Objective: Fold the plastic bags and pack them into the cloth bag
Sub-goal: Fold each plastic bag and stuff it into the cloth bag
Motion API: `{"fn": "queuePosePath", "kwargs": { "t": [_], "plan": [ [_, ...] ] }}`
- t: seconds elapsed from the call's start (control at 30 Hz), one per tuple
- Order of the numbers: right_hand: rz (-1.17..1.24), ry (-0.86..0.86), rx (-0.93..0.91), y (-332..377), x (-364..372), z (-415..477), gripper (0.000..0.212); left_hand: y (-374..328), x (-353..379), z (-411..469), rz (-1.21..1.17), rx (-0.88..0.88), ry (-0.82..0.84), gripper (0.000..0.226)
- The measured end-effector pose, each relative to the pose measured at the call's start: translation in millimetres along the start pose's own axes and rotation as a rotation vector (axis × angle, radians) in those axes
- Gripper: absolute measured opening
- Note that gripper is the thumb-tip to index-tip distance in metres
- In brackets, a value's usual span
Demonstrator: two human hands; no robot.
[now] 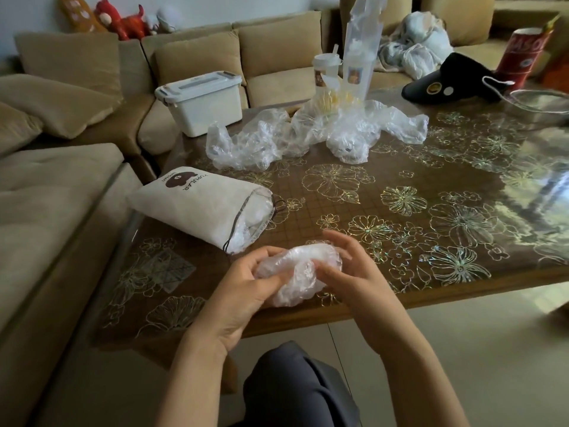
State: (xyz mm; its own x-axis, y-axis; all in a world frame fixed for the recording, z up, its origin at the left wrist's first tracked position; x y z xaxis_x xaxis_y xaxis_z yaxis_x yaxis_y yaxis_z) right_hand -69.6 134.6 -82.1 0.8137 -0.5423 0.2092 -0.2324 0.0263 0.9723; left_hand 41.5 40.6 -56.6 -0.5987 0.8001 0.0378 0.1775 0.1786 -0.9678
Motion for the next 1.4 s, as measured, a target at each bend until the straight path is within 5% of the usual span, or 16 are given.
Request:
{"fn": "queuePosePath", "kwargs": {
  "t": [0.2, 0.33, 0.47, 0.57, 0.7, 0.8, 0.87, 0.97, 1.13, 1.4],
  "plan": [
    [0.109, 0.028, 0.094, -7, 3, 0, 0.021, 9, 6, 3, -0.098, -0.091, 0.086, 0.048],
    [0.039, -0.074, 0.050, -3, -3, -1, 0.015, 3, 14, 2, 0.126, -0.059, 0.067, 0.081],
    [0.044, -0.037, 0.014, 3, -3, -3, 0.011, -4, 7, 5, 0.275, 0.010, -0.113, 0.024],
    [0.011, -0.064, -0.030, 5, -7, -3, 0.011, 0, 2, 7, 0.276, 0.001, -0.136, 0.010],
    [0.164, -0.081, -0.088, 6, -8, -1, 0.038, 8, 5, 9, 0.229, -0.062, -0.106, 0.010],
    [0.463, 0.120, 0.013, 5, 4, -2, 0.066, 11, 11, 10, -0.028, -0.121, -0.080, 0.020],
    [0.473, 0.167, 0.035, 7, 11, -6, 0.055, 10, 15, 11, -0.074, -0.118, -0.094, 0.021],
    [0.379, -0.035, 0.030, 0, 6, -5, 0.016, 13, 20, 12, -0.037, -0.148, -0.093, 0.019],
    [0.275, -0.139, -0.130, 9, 4, -5, 0.039, 17, 30, 11, -0.017, -0.231, 0.033, 0.023],
    [0.253, 0.042, -0.193, 18, 7, -8, 0.033, 18, 37, 11, -0.152, -0.245, 0.182, 0.031]
  ]
}}
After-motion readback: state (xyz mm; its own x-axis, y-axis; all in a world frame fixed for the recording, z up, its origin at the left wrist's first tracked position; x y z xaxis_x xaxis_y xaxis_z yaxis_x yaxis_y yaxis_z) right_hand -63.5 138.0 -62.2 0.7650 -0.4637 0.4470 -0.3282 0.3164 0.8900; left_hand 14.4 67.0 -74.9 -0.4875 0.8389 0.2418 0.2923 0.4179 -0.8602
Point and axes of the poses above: each hand's wrist, its own z-axis towards the middle knuckle, its own x-axis out of the palm, y = z × x, the point moved 6 cm from there along z, towards the middle knuckle, and after that the axes turned 3 degrees about y, right-handed, at the moved point
